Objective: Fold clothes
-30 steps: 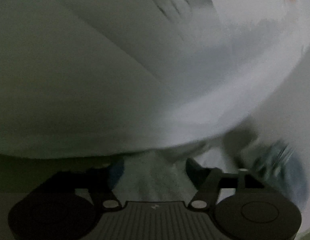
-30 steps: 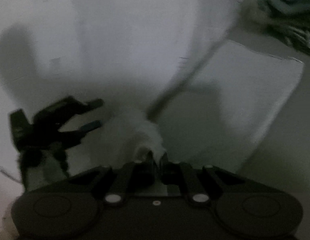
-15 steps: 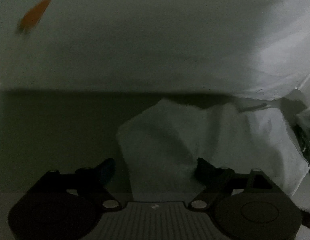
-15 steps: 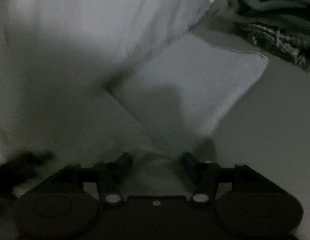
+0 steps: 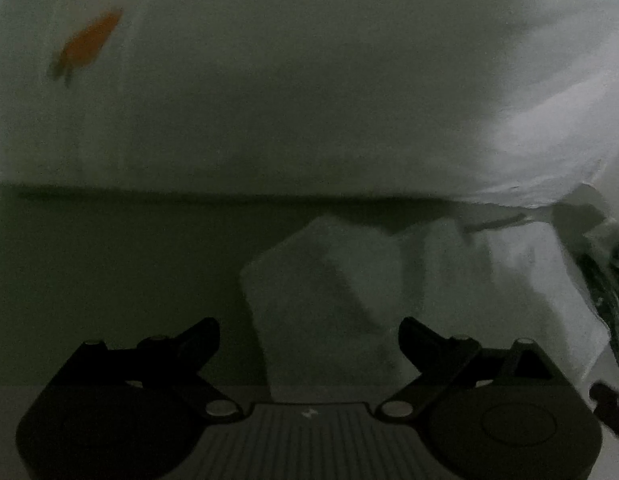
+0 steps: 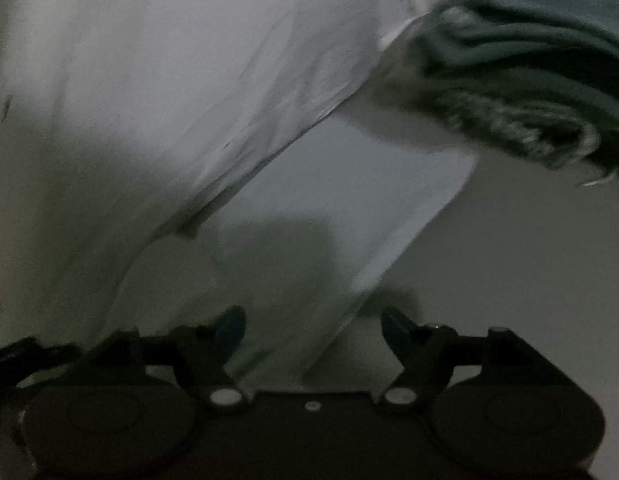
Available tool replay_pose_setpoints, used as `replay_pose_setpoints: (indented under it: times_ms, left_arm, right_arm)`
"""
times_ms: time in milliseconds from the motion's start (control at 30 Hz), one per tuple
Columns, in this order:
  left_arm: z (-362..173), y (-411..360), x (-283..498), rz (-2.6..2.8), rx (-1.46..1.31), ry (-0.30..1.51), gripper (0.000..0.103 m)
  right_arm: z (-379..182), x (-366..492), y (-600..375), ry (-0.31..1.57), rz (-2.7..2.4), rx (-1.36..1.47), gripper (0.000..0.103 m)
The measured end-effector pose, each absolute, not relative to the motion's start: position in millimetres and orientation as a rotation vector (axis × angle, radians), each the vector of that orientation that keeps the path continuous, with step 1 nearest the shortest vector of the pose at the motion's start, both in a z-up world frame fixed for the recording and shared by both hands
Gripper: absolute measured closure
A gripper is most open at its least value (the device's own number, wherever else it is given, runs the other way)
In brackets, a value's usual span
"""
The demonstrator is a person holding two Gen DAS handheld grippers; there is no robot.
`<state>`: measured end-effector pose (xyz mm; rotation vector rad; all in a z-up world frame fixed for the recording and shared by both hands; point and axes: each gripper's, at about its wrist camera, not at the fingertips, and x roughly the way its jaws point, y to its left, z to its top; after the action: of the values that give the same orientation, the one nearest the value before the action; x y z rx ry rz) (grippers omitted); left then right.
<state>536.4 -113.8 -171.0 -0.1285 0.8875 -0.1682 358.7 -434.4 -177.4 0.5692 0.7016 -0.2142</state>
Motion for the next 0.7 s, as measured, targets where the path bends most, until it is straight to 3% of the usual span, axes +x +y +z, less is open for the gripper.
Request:
replay_pose_setpoints:
  times_ms: [167, 300, 567, 700]
  left_arm:
    - [-151, -146, 532, -0.301, -0.094, 0.831, 0.005]
    - [-171, -173, 539, -0.267, 0.047, 0.872, 0.005]
    - [-189, -176, 553, -0.221, 0.067, 0.890, 0.000]
    - [-198, -180, 560, -0.226, 0.100, 0.894, 0.000]
  right_arm:
    - [-196, 356, -484, 0.637, -0.310, 0.652, 0.026]
    - [-205, 356, -506, 0.610, -0.326, 0.710, 0.027]
    - [-216, 371, -541, 0.534, -0.325, 0.750, 0.027]
    - [-224, 397, -549, 0.534, -0.269, 0.727, 0.034]
